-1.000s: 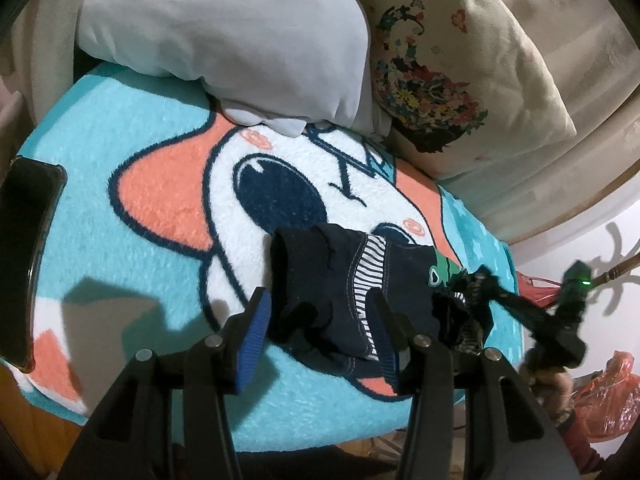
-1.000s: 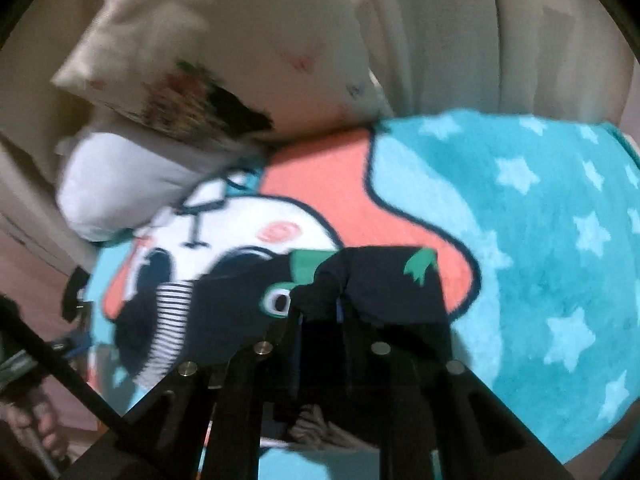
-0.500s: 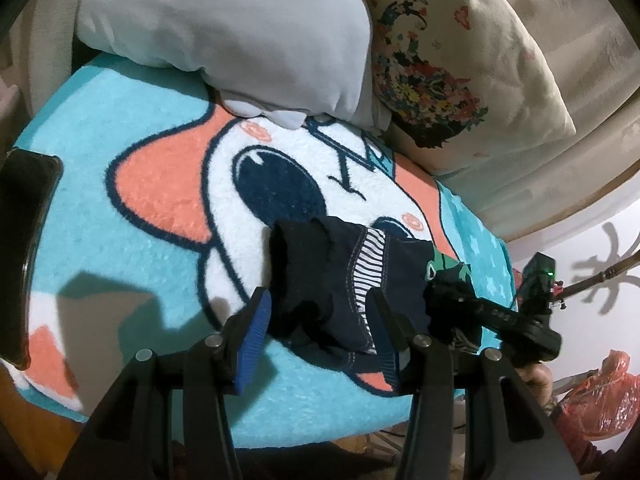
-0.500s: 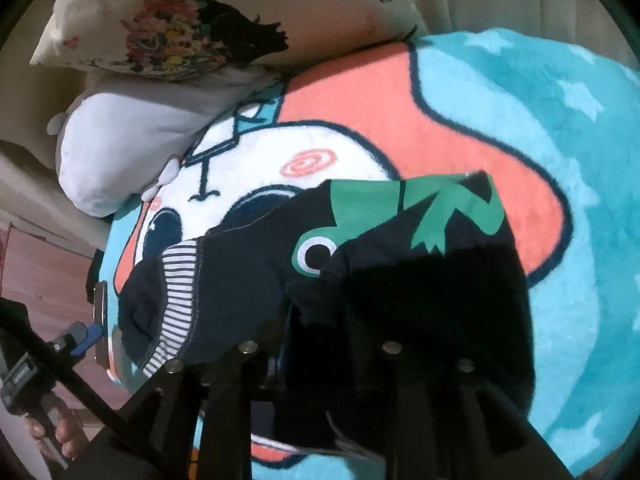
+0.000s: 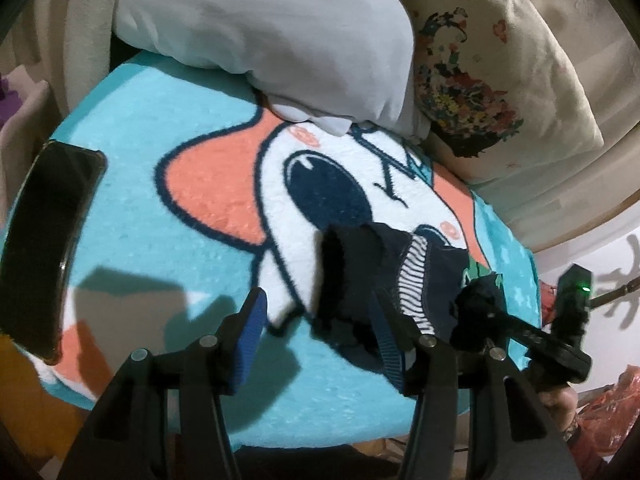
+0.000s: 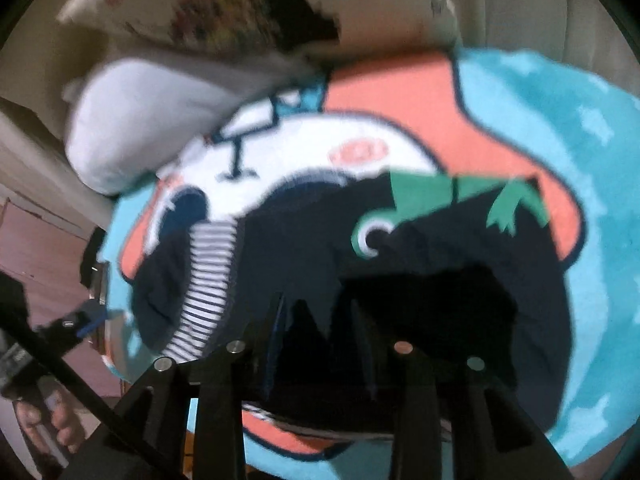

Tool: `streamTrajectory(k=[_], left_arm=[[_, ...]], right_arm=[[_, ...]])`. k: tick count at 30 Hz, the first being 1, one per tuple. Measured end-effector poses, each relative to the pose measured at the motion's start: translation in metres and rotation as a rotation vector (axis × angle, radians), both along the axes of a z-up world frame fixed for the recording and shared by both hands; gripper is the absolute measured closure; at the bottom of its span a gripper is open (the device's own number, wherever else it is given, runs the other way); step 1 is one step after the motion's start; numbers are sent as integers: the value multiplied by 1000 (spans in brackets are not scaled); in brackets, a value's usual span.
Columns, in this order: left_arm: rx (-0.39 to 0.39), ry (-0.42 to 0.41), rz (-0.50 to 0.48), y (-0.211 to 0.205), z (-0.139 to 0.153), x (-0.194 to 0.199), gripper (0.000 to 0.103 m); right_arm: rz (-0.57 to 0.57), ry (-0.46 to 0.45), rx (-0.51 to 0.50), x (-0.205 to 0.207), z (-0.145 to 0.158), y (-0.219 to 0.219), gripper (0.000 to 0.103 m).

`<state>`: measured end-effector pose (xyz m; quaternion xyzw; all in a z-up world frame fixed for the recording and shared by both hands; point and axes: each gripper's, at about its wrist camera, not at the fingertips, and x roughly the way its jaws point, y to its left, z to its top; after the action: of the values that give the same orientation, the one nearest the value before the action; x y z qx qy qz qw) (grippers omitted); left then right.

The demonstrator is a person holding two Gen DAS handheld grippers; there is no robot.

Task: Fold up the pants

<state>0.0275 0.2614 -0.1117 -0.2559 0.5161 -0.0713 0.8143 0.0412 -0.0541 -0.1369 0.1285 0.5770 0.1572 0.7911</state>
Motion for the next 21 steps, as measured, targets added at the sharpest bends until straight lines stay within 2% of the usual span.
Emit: streamTrajectory(k=[4,7,8,11,15,19,21], left_arm=[[9,-3,32,13,1,-11,49],[12,0,63,25,1,-18,48],[14,2,71,28,0,-20,48],[28,9,91,36,-2,-26,48],[35,15,106,41,-6,-33,48],[28,25,120,46,-9,-42,48],[20,28,126,49,-11,-46,48]], right_arm=[[15,-31,-23,-2,15,13,62],[94,-79,-19,-7,32,43,43],[127,-86,-13,-5,35,59,40],[180,-64,-15,4,33,99,38],[229,-52,-106,17,21,161,34],[249,-40,-207,21,6,197,27],[256,-42,-311,21,-6,212,26]])
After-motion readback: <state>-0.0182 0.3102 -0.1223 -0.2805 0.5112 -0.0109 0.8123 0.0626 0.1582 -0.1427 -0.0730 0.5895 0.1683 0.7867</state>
